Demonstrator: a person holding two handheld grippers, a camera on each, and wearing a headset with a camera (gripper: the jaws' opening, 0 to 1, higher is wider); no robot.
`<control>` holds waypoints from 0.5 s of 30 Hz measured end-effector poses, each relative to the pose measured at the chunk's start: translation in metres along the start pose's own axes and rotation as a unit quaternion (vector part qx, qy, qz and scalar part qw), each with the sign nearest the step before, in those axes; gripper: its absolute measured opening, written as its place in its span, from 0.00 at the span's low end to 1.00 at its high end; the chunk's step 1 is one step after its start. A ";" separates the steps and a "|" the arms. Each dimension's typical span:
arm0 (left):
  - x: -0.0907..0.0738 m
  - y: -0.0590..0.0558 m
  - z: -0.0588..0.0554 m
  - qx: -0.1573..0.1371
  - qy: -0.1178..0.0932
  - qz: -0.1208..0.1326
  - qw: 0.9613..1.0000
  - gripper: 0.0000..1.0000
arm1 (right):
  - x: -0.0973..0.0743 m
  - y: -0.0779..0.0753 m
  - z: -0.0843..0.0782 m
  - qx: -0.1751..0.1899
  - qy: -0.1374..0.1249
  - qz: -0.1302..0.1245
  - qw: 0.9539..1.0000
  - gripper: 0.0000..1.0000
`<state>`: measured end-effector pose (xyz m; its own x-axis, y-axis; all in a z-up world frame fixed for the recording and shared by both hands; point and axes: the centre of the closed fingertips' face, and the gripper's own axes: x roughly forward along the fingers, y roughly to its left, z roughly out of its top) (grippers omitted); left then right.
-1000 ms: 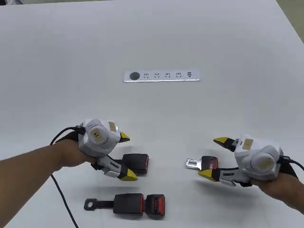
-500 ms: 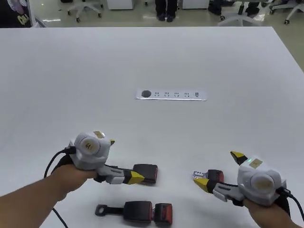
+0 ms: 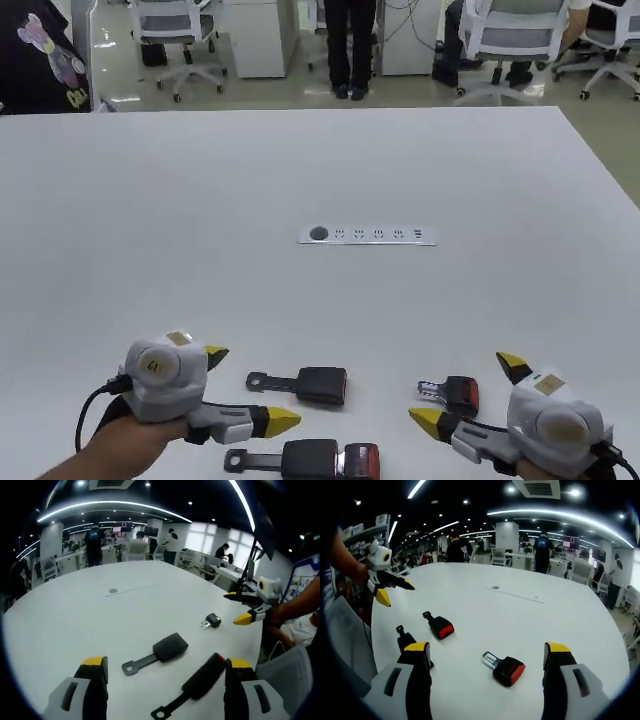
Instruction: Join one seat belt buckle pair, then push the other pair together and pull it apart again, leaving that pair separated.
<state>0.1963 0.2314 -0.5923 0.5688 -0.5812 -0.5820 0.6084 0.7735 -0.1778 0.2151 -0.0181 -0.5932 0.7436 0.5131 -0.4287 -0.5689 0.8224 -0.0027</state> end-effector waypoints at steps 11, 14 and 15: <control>-0.047 -0.009 -0.014 -0.034 -0.050 0.022 0.998 1.00 | -0.038 0.027 0.001 0.009 -0.019 -0.012 1.000 1.00; -0.055 -0.012 -0.016 -0.031 -0.056 0.026 0.998 1.00 | -0.046 0.029 0.000 0.011 -0.024 -0.022 0.999 1.00; -0.058 -0.014 -0.018 -0.032 -0.056 0.028 0.998 1.00 | -0.048 0.029 0.000 0.011 -0.027 -0.025 0.999 1.00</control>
<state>0.1447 0.2589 -0.5703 0.6609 -0.5590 -0.5008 0.5399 0.8176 -0.2001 0.1625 -0.0189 -0.5723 0.7892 0.4830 -0.3792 -0.5232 0.8522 -0.0034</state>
